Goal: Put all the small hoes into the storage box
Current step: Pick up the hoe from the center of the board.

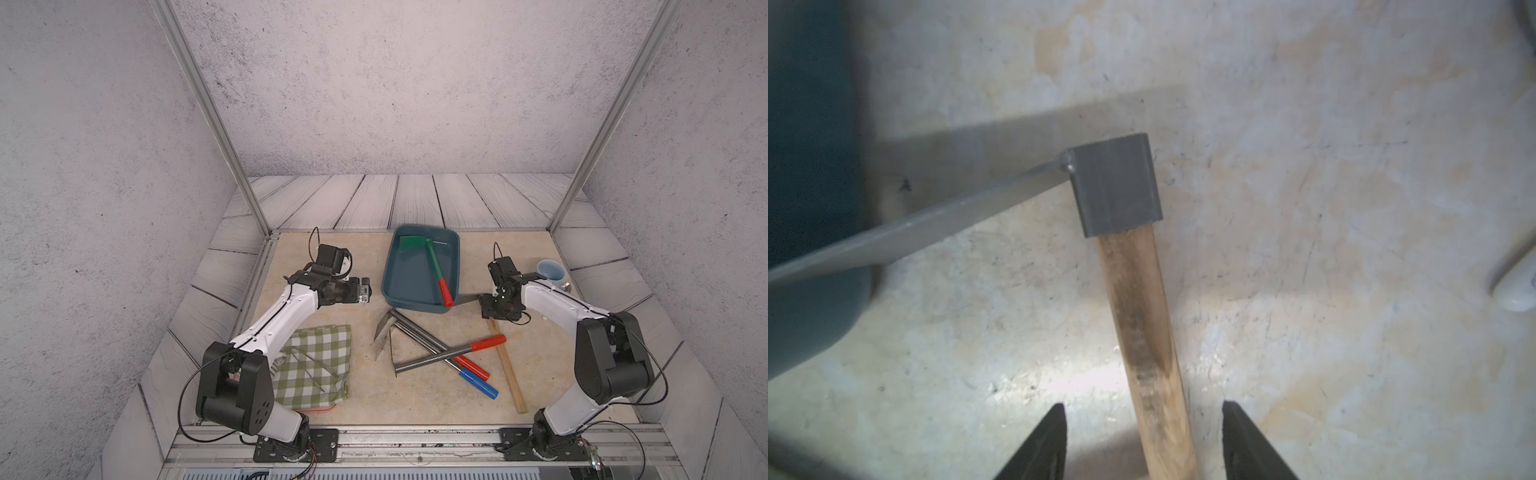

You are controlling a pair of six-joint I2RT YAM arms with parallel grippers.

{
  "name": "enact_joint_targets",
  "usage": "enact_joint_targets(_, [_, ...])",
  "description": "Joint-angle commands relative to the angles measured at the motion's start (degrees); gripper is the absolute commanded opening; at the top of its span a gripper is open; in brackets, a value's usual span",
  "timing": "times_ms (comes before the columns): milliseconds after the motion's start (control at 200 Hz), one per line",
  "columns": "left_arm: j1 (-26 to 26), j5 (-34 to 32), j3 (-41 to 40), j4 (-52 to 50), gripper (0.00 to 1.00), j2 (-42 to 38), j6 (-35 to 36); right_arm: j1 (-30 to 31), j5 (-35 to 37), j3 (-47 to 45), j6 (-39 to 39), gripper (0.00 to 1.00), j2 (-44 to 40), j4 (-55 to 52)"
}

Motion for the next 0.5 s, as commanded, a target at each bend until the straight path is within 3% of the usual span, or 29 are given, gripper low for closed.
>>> enact_joint_targets(0, [-0.3, -0.06, 1.04, -1.23, 0.99, -0.42, 0.28, -0.64, -1.25, -0.2, -0.43, 0.59, 1.3, 2.07])
enact_joint_targets(495, [-0.3, -0.01, 1.17, -1.27, 0.99, 0.28, 0.38, -0.82, -1.03, 1.64, -0.83, 0.52, 6.34, 3.13])
